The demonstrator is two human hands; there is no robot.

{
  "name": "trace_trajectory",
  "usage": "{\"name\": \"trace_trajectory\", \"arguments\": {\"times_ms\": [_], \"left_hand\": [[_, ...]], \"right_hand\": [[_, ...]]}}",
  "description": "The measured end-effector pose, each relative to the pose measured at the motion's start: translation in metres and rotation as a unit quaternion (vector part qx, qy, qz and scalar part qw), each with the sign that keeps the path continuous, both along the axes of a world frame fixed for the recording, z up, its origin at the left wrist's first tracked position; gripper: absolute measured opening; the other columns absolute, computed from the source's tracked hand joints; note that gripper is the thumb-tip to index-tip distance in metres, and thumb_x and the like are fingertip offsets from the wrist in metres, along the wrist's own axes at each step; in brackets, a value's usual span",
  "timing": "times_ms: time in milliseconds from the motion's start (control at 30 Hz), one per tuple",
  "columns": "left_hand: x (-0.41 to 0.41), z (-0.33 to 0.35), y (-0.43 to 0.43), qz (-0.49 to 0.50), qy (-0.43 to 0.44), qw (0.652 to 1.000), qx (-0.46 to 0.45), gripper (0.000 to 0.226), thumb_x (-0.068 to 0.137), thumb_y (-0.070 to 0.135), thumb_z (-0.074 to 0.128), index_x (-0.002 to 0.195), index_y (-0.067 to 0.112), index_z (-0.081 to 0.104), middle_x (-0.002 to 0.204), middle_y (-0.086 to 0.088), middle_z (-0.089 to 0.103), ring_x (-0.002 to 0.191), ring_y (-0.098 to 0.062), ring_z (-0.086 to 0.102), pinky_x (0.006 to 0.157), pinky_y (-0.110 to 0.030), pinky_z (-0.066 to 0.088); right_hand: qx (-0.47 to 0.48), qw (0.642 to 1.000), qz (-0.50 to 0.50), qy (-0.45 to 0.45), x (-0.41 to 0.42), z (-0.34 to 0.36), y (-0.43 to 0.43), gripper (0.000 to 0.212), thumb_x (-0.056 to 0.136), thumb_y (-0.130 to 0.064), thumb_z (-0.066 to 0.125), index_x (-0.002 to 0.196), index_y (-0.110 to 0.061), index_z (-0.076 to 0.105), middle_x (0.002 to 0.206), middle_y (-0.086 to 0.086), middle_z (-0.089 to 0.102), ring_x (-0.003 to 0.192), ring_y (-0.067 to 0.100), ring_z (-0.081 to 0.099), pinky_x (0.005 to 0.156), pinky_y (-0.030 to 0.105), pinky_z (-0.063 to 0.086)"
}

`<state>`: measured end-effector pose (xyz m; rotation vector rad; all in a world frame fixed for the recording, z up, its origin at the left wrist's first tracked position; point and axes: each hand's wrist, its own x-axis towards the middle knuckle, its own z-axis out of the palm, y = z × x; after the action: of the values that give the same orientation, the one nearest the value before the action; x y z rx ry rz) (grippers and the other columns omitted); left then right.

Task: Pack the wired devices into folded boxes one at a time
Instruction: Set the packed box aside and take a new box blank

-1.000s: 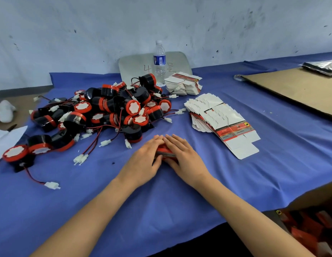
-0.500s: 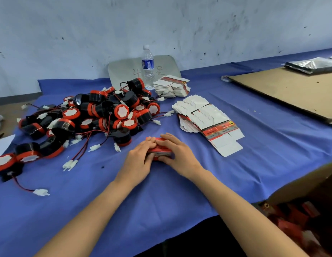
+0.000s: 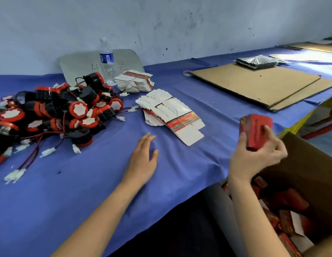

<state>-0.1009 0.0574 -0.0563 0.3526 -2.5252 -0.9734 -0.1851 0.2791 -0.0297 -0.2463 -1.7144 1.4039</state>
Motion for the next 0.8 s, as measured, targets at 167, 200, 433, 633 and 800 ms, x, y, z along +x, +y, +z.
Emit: {"name": "trace_trajectory", "arguments": {"times_ms": [167,200,433,633,800], "left_hand": [[0.0,-0.002,-0.004,0.031,0.044,0.998,0.033,0.034,0.097,0.012,0.054,0.13,0.014,0.053,0.135,0.001,0.053,0.124,-0.02,0.05,0.09,-0.008,0.026],[0.0,-0.002,-0.005,0.033,0.044,0.998,0.041,0.033,0.097,0.013,0.054,0.13,0.015,0.054,0.133,0.002,0.054,0.122,-0.019,0.052,0.091,-0.011,0.028],[0.004,0.002,-0.004,0.044,0.073,0.988,0.126,0.024,0.097,0.01,0.053,0.119,0.018,0.06,0.115,0.005,0.063,0.102,-0.003,0.058,0.08,0.001,0.037],[0.008,0.004,-0.005,0.054,0.101,0.978,0.174,0.024,0.097,0.006,0.05,0.103,0.028,0.06,0.104,0.011,0.067,0.091,-0.003,0.067,0.077,-0.011,0.047],[0.01,0.007,-0.004,0.052,0.118,0.967,0.221,0.028,0.099,0.006,0.048,0.1,0.032,0.059,0.095,0.005,0.069,0.077,-0.005,0.07,0.075,-0.019,0.053]], "right_hand": [[0.04,0.98,-0.094,-0.17,0.005,-0.022,0.032,0.054,0.081,-0.028,0.07,0.132,-0.017,0.054,0.153,0.017,0.022,0.14,0.039,0.021,0.107,0.056,0.023],[0.067,0.982,-0.077,-0.159,0.005,-0.021,0.026,0.055,0.082,-0.028,0.07,0.133,-0.016,0.053,0.155,0.017,0.019,0.144,0.038,0.015,0.109,0.058,0.017],[0.298,0.902,0.233,-0.21,-0.038,0.004,-0.082,0.083,0.081,-0.05,0.07,0.149,-0.025,0.03,0.161,0.009,0.003,0.148,0.025,-0.014,0.116,0.048,-0.009],[0.42,0.816,0.291,-0.27,-0.053,-0.024,-0.121,0.054,0.094,-0.046,0.05,0.141,-0.02,0.042,0.148,0.011,0.038,0.139,0.029,0.03,0.111,0.041,0.027],[0.379,0.866,0.253,-0.208,-0.048,-0.02,-0.119,0.033,0.098,-0.043,0.043,0.118,-0.021,0.058,0.118,0.002,0.061,0.11,0.028,0.055,0.068,0.035,0.039]]}}
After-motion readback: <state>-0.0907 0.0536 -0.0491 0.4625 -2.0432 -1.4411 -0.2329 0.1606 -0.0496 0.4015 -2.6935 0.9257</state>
